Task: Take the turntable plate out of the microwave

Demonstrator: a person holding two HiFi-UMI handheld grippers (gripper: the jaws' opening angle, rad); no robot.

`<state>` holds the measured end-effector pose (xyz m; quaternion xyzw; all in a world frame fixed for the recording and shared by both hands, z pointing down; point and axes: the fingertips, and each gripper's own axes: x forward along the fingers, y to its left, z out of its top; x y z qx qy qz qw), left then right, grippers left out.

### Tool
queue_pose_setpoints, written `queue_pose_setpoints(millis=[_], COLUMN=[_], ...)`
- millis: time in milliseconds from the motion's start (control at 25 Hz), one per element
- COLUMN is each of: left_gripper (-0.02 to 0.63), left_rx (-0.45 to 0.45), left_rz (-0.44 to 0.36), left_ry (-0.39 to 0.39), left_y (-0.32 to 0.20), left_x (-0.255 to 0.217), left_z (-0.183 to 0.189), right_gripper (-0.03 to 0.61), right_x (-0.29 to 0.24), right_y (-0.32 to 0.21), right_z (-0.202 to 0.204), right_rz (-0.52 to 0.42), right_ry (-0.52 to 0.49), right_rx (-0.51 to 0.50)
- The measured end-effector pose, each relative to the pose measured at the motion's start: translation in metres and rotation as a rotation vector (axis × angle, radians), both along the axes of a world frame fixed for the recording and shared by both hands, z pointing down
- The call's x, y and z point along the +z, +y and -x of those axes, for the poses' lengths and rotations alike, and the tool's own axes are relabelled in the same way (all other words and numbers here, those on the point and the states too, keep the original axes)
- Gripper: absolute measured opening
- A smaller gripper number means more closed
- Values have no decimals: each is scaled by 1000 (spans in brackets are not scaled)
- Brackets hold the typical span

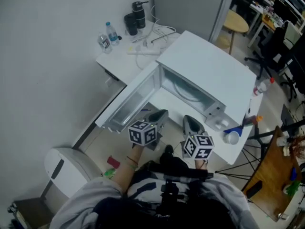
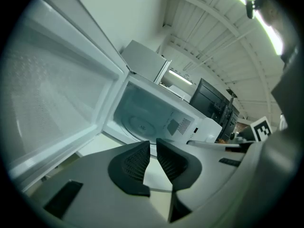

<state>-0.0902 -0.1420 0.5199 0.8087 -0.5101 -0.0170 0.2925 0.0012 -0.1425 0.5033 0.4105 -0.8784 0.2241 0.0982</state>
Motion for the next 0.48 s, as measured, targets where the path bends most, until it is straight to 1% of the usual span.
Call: queue_pose_setpoints(millis=[40,120,240,320,400,480], left_gripper=[56,76,77,85,115,127], left_rx=[12,29,32,35,35,16], left_rz=[18,50,90,135,189,243], left_ry=[5,2,-20,-30,-33,-19], left_y=[-11,-35,-67,-84,-98,-109], left_x=[4,11,21,31,43,56], left_z=[-6,-15,-21,-24,-27,-28], right_gripper=[8,8,8,8,8,8], right_x=[2,7,16,21,23,24], right_y=[-2,-8,-16,-22,-29,-34], right_z=[-2,-7,-16,-21,-26,-31], right_rz=[-1,3,27,35,35,40], right_ry=[13,36,40,36,30,19], right_rx=[-10,-22,-20,-13,-4,6])
